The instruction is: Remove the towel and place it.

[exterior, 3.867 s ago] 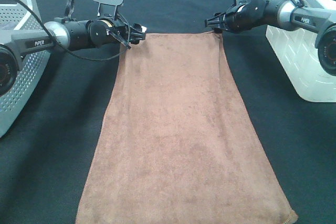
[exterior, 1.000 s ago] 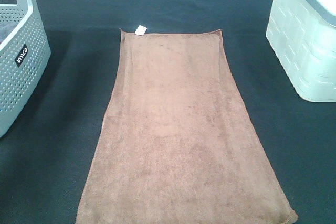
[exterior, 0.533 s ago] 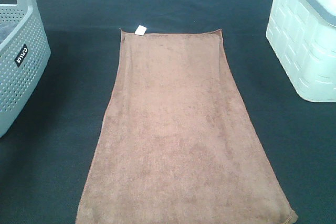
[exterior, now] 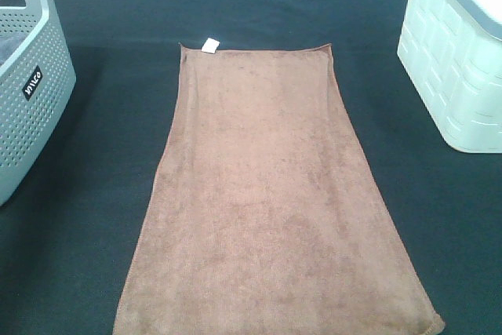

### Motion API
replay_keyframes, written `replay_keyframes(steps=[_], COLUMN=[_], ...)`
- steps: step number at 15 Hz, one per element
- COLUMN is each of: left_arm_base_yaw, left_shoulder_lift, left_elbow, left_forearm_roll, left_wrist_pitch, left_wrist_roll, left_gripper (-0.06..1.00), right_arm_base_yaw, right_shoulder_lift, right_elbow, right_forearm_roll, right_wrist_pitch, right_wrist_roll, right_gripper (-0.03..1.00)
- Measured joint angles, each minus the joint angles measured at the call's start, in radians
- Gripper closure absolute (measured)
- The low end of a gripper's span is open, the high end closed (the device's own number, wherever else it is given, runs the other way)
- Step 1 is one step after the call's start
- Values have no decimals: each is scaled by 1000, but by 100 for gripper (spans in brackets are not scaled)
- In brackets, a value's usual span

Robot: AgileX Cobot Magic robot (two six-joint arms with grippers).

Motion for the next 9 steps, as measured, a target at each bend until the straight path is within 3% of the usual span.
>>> replay_keyframes(steps=[2, 6, 9], left_arm_base_yaw=[0, 0, 0], left_shoulder_lift=[-131, -389, -593], left_elbow=[100, 270, 433], left_forearm_roll=[21, 19, 17], left_wrist_pitch=[-38, -70, -110], left_wrist_roll=[-10, 26, 54], left_gripper=[17, 17, 17], right_arm_base_yaw=[0, 0, 0], right_shoulder_lift=[-172, -532, -733], right_elbow=[129, 277, 358], right_forearm_roll=[5, 12, 13], right_wrist_pitch=[-5, -143, -155], right_wrist_roll=[0, -7, -50], right_gripper=[31, 31, 31])
